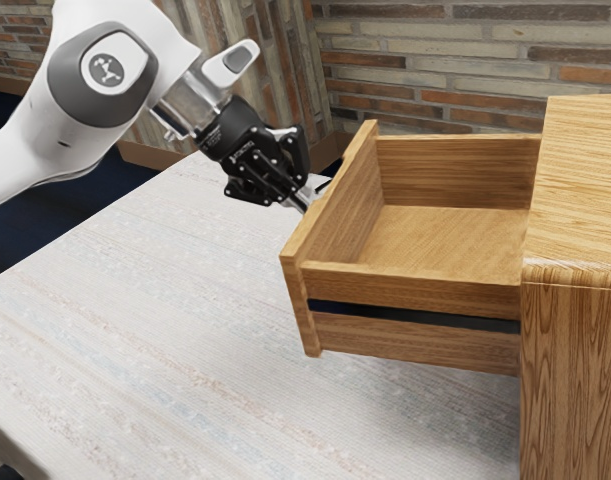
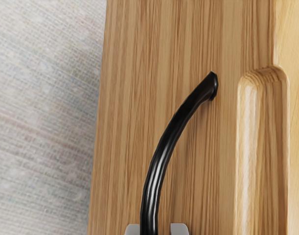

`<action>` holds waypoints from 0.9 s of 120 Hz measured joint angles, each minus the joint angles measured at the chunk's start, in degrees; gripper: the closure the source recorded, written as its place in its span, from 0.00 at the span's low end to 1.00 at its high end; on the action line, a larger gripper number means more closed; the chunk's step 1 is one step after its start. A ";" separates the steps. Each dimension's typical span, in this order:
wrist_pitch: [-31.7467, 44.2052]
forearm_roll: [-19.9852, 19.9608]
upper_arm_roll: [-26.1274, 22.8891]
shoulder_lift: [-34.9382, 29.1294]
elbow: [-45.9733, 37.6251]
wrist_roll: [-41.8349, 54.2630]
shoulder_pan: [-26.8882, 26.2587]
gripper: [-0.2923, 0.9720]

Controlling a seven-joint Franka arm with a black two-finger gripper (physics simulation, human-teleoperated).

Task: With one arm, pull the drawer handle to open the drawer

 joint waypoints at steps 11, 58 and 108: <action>-0.07 0.92 0.21 -0.07 0.03 0.39 -0.36 0.83; -1.31 1.89 -4.58 -0.63 0.02 2.20 6.17 0.82; -1.96 1.37 -4.98 -1.96 0.45 3.51 8.97 0.65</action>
